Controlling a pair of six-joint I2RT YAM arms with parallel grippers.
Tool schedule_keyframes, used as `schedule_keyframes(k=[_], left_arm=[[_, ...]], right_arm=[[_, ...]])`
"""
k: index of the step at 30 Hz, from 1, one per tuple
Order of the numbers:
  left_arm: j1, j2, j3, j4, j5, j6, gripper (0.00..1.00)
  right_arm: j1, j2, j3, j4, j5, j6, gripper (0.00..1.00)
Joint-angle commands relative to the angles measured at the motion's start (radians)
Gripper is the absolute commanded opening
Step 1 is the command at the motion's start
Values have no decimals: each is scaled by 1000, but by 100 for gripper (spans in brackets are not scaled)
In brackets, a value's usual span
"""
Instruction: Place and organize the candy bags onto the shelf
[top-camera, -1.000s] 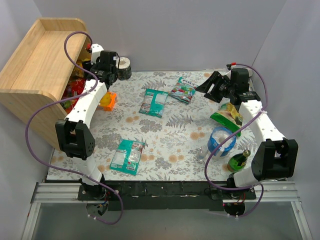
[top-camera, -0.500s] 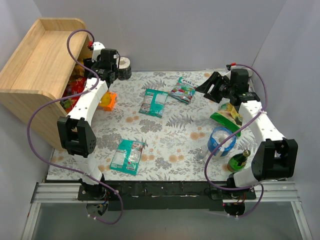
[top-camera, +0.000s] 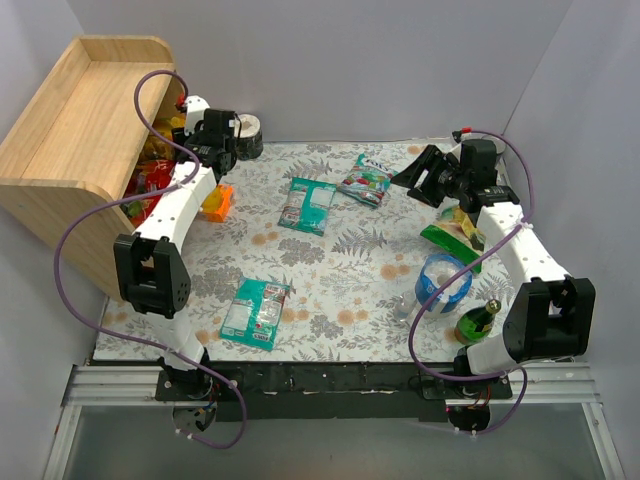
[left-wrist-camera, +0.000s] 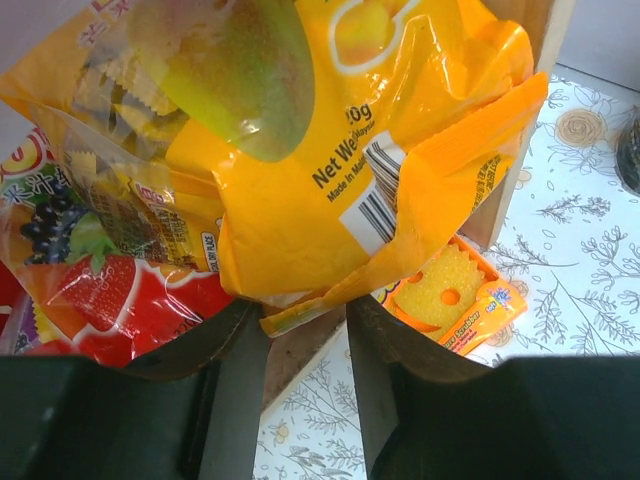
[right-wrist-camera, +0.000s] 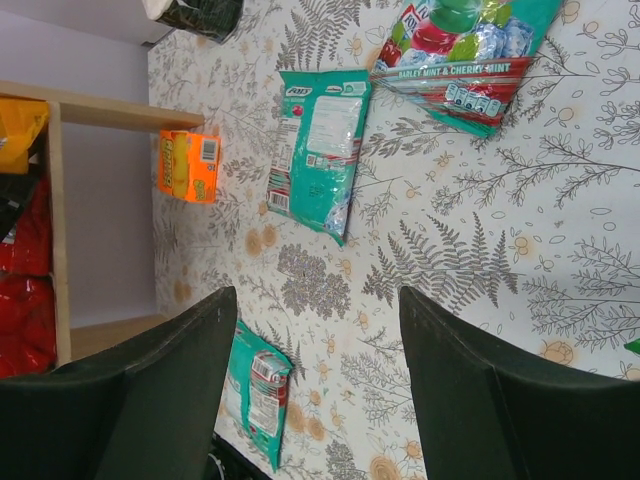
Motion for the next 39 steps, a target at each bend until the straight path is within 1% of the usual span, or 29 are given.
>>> schedule_keyframes(k=[1,3,4,6,7,9,10,11,15,19,20,22,24,27,30,34,35,39], left_arm=[[-2,-27,-28,-53,87,-37,35],[-10,-27,23,-54,75,-21,39],[-22,-24,44,-54,70,-5,44],[-39,-20,89,-59,61,8,48],[-59,-15,136,-59,51,22,54],[-79,-3,188,-68,35,38,57],[-99,6,228,-70,20,54,61],[-107,9,244,-70,15,58,63],[-121,9,256,-44,-15,71,72],[-119,19,236,54,-95,172,77],[-117,17,224,121,-112,221,77],[-101,28,227,165,-129,244,78],[-79,52,276,164,-141,247,78],[-42,81,296,170,-109,247,78],[-36,97,281,179,-98,250,76],[-30,94,189,197,-106,234,68],[-25,83,172,193,-106,223,63],[-15,43,59,191,-123,172,54]], right_arm=[[-6,-42,-3,43,-22,6,73],[-6,-43,-3,44,-21,6,73],[-6,-45,-3,43,-21,6,73],[-6,-47,-1,44,-19,6,73],[-6,-48,-1,43,-19,6,73],[-6,-50,-3,38,-18,5,73],[-7,-53,-3,38,-16,5,73],[-6,-54,-4,38,-18,5,73],[-7,-59,-12,35,-16,2,73],[-6,-57,-12,29,-21,-1,73],[-7,-57,-12,30,-24,-1,73],[-6,-53,-9,27,-28,-3,73],[-7,-53,-3,18,-31,-8,73],[-6,-53,0,7,-30,-17,73],[-7,-56,-3,1,-27,-21,73],[-6,-59,-4,-9,-24,-27,73],[-7,-60,-6,-12,-21,-31,73],[-9,-62,-9,-16,-18,-34,73]])
